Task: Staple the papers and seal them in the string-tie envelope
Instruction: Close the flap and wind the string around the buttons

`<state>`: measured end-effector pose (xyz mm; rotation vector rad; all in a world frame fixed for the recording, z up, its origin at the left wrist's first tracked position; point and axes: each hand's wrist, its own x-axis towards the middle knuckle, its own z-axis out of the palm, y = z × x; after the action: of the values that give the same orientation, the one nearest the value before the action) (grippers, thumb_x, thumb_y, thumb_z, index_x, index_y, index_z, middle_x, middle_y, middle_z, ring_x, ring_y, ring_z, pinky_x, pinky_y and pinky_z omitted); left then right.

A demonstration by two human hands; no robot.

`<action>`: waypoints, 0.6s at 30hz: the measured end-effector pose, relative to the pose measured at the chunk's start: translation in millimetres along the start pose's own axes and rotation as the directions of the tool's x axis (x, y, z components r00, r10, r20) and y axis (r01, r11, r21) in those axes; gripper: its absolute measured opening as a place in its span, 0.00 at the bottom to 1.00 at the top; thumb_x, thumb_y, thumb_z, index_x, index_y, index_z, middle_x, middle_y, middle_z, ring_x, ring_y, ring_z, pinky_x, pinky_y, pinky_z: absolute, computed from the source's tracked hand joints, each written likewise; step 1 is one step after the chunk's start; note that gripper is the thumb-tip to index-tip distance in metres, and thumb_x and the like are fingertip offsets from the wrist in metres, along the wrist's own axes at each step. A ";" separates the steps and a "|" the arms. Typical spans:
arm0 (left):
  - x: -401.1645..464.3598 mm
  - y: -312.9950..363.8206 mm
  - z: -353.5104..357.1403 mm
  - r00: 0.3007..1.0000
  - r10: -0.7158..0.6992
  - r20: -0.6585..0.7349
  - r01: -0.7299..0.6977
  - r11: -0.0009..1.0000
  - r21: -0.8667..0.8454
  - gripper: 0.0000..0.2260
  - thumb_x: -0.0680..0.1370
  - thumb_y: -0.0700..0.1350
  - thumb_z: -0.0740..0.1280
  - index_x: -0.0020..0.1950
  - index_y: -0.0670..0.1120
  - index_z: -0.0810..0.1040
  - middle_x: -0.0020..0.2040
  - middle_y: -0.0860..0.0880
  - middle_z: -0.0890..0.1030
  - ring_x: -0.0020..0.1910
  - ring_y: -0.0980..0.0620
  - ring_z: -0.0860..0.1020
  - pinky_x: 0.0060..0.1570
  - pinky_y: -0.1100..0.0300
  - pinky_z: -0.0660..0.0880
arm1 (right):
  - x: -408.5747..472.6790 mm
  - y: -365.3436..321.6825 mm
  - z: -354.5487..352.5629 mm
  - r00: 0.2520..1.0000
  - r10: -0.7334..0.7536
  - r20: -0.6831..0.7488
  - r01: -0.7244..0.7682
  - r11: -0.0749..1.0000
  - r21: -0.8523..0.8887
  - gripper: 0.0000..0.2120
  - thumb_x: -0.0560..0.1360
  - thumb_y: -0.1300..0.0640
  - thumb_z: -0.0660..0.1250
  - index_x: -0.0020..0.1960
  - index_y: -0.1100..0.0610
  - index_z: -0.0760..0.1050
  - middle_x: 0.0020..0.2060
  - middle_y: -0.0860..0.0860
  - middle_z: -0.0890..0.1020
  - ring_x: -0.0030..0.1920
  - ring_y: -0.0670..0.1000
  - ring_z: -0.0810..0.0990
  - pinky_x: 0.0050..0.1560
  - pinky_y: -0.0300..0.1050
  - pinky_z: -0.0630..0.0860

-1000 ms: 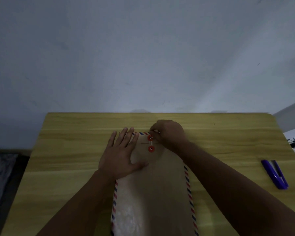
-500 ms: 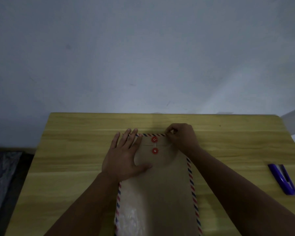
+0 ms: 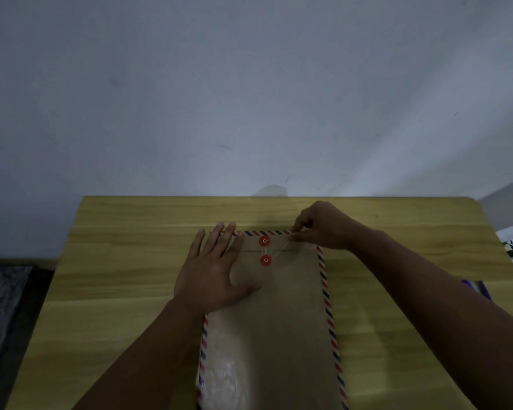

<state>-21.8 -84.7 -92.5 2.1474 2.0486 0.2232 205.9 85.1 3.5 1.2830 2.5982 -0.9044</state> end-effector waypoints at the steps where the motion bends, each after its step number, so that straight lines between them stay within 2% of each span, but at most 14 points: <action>1: 0.3 0.3 -0.2 1.000 -0.001 0.000 0.001 1.000 -0.001 0.49 0.71 0.80 0.52 0.83 0.51 0.56 0.84 0.49 0.51 0.84 0.50 0.44 0.80 0.40 0.47 | 4.2 -1.1 -0.6 1.000 -0.009 0.021 0.010 0.999 -0.034 0.09 0.75 0.52 0.74 0.52 0.55 0.86 0.45 0.47 0.84 0.46 0.46 0.79 0.48 0.42 0.74; 4: 0.2 -0.8 -0.4 1.000 -0.001 -0.005 0.001 1.000 -0.010 0.49 0.71 0.80 0.53 0.83 0.51 0.56 0.84 0.50 0.51 0.84 0.50 0.44 0.80 0.40 0.47 | 16.5 -2.9 1.8 0.998 -0.032 0.053 0.039 0.989 -0.145 0.08 0.77 0.54 0.72 0.54 0.55 0.85 0.46 0.47 0.82 0.48 0.45 0.75 0.49 0.42 0.70; 7: 0.4 -1.3 -0.7 1.000 0.001 0.008 -0.001 1.000 -0.006 0.49 0.71 0.80 0.53 0.83 0.51 0.55 0.85 0.50 0.50 0.83 0.50 0.43 0.80 0.40 0.47 | 25.7 -9.1 9.4 0.997 -0.061 0.039 0.069 0.968 -0.239 0.09 0.79 0.54 0.69 0.56 0.55 0.84 0.53 0.50 0.82 0.52 0.48 0.75 0.51 0.43 0.70; 9: 0.7 -1.4 -0.6 1.000 0.002 0.009 -0.002 1.000 -0.002 0.49 0.71 0.80 0.53 0.83 0.51 0.54 0.85 0.50 0.49 0.83 0.50 0.43 0.80 0.40 0.47 | 31.5 -18.1 15.8 0.992 -0.119 0.030 0.122 0.949 -0.292 0.10 0.80 0.53 0.66 0.57 0.55 0.82 0.53 0.51 0.80 0.52 0.50 0.76 0.50 0.44 0.71; 12: 1.1 -1.6 0.0 1.000 0.007 0.007 -0.007 1.000 -0.002 0.49 0.71 0.80 0.54 0.83 0.51 0.55 0.85 0.49 0.50 0.84 0.49 0.44 0.80 0.40 0.47 | 39.8 -34.3 24.8 0.958 -0.282 0.053 0.279 0.871 -0.404 0.11 0.82 0.53 0.61 0.55 0.57 0.79 0.50 0.52 0.77 0.46 0.54 0.78 0.45 0.48 0.72; 15: 1.6 -2.1 0.0 1.000 0.009 0.004 -0.009 1.000 0.003 0.48 0.72 0.79 0.54 0.83 0.50 0.55 0.85 0.49 0.50 0.84 0.49 0.44 0.80 0.40 0.47 | 45.6 -46.3 34.5 0.898 -0.423 0.118 0.420 0.749 -0.512 0.11 0.80 0.54 0.59 0.47 0.57 0.78 0.44 0.54 0.77 0.37 0.57 0.78 0.37 0.51 0.72; 16: 1.6 -2.5 0.0 1.000 0.010 0.004 -0.010 1.000 0.005 0.48 0.72 0.79 0.53 0.83 0.50 0.55 0.85 0.49 0.51 0.84 0.49 0.44 0.80 0.40 0.47 | 47.4 -47.7 38.2 0.887 -0.440 0.140 0.444 0.729 -0.520 0.13 0.79 0.53 0.58 0.45 0.57 0.78 0.41 0.54 0.77 0.36 0.57 0.78 0.34 0.50 0.70; 18: 1.4 -3.3 0.4 1.000 0.016 0.003 -0.016 1.000 0.004 0.48 0.72 0.79 0.53 0.83 0.50 0.55 0.85 0.49 0.51 0.84 0.48 0.45 0.80 0.39 0.48 | 51.2 -48.3 45.9 0.894 -0.429 0.126 0.428 0.741 -0.517 0.14 0.80 0.52 0.57 0.46 0.57 0.78 0.43 0.54 0.78 0.39 0.58 0.79 0.36 0.49 0.66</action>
<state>-24.9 -83.2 -93.6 2.1651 2.0327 0.2183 129.5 72.5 -29.1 0.5415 2.8922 -0.1557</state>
